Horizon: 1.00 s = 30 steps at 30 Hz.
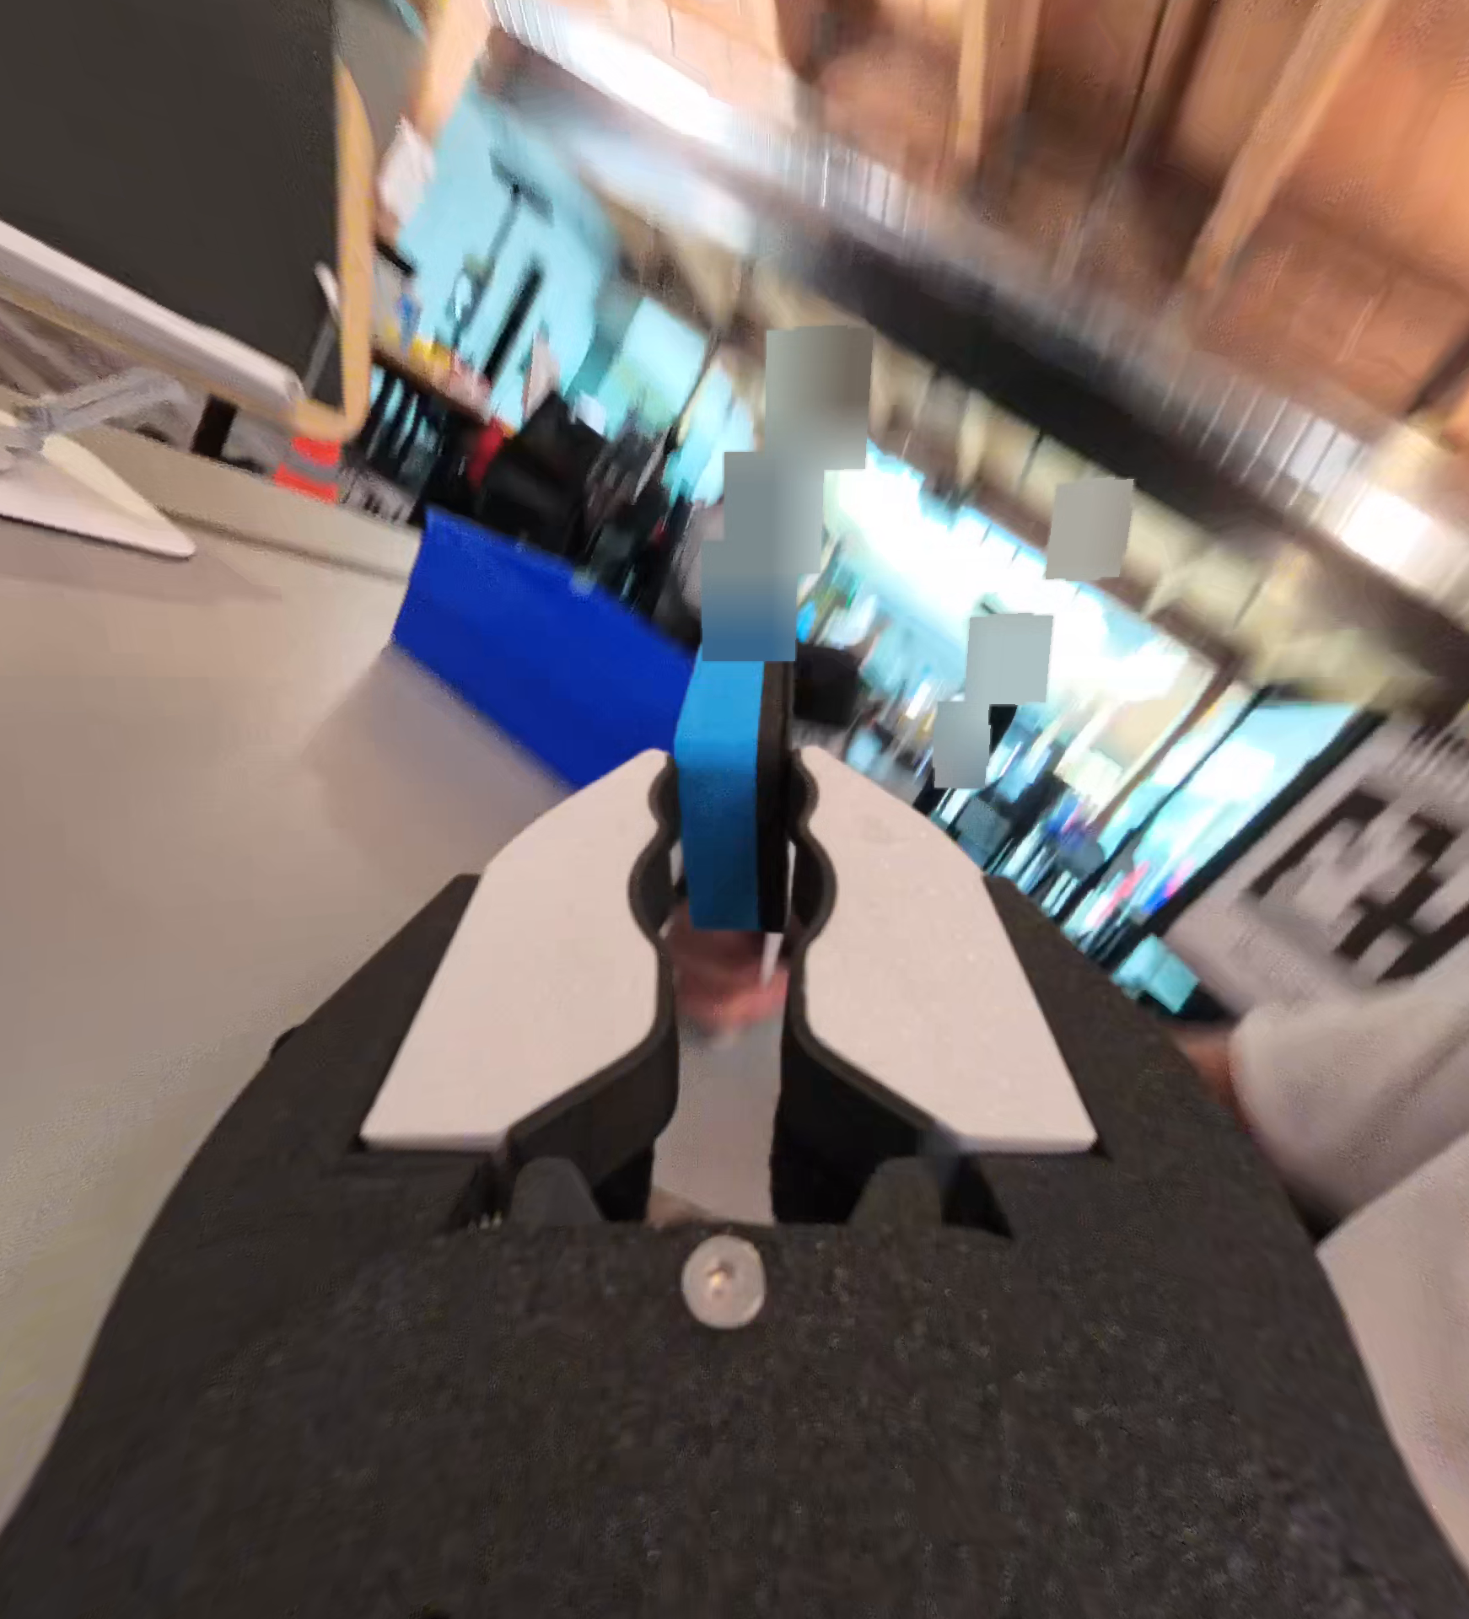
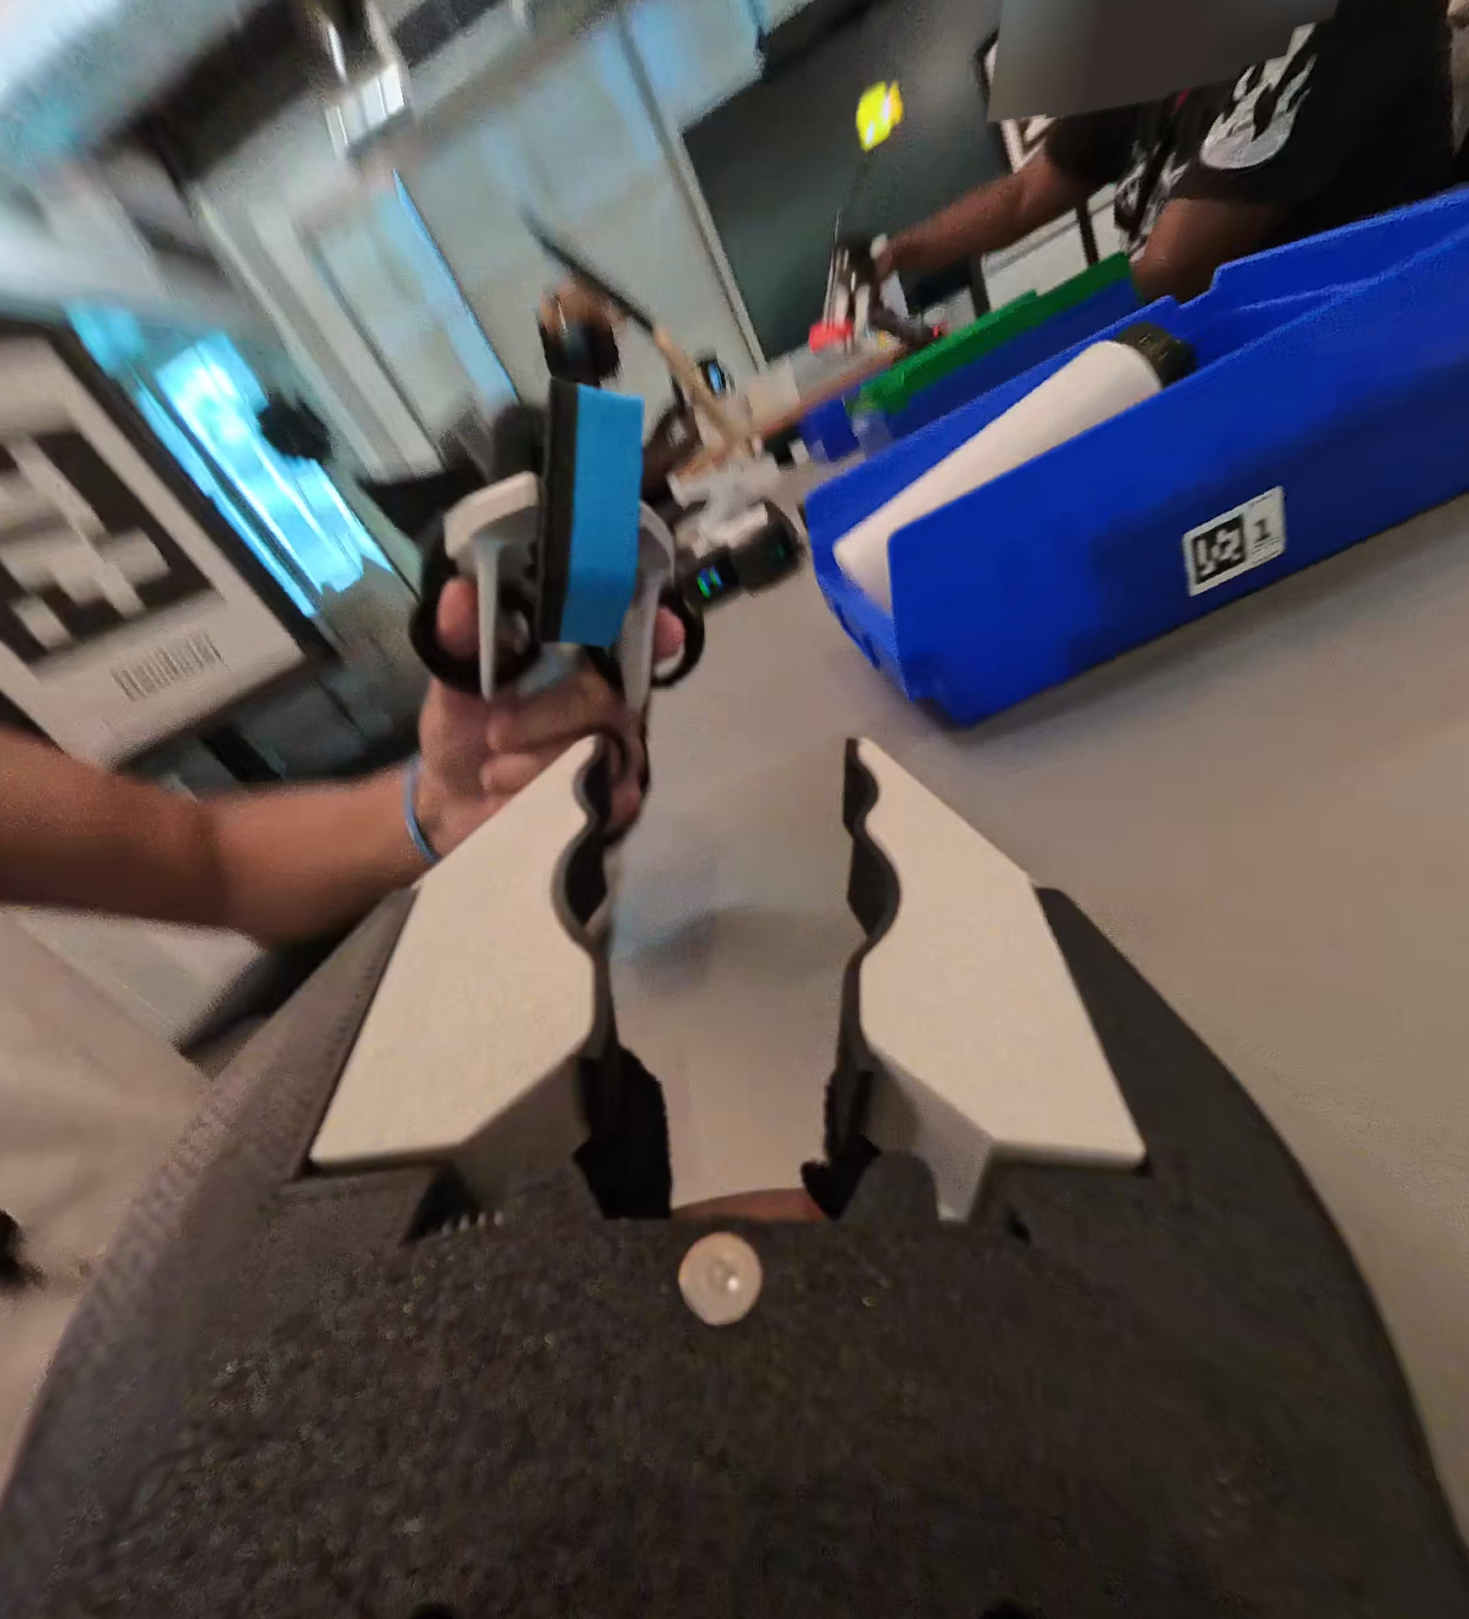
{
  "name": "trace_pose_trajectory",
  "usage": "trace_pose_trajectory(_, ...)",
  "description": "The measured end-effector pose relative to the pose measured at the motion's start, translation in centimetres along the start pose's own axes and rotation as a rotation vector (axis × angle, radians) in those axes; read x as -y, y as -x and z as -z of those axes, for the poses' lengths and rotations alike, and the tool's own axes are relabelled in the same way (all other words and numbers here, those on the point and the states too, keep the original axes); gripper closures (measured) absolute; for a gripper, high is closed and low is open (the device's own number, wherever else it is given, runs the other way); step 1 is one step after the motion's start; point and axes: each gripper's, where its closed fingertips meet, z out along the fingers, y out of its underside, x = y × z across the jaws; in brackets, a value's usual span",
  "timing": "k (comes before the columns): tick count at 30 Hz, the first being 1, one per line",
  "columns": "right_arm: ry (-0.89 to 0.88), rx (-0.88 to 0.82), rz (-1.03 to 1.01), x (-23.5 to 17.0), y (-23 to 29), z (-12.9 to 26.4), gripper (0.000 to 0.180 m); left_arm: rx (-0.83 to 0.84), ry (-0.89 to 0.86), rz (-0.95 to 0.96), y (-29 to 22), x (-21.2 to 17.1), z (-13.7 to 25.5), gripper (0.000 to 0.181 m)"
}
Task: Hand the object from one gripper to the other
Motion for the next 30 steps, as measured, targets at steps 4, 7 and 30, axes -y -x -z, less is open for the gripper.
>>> trace_pose_trajectory(4,-0.201,0.060,-0.146,1.4,1.9,-2.7,0.119,0.003,-0.162,0.111,1.3,1.6,0.9,0.159)
trace_pose_trajectory(7,-0.385,0.109,-0.287,2.7,3.5,-4.1,0.121,0.003,-0.213,0.137,1.6,1.9,0.9,0.159)
trace_pose_trajectory(30,-0.063,0.257,-0.877,-0.3,0.2,-2.1,0.160,0.004,0.243,-0.264,2.6,-3.4,1.0,0.099)
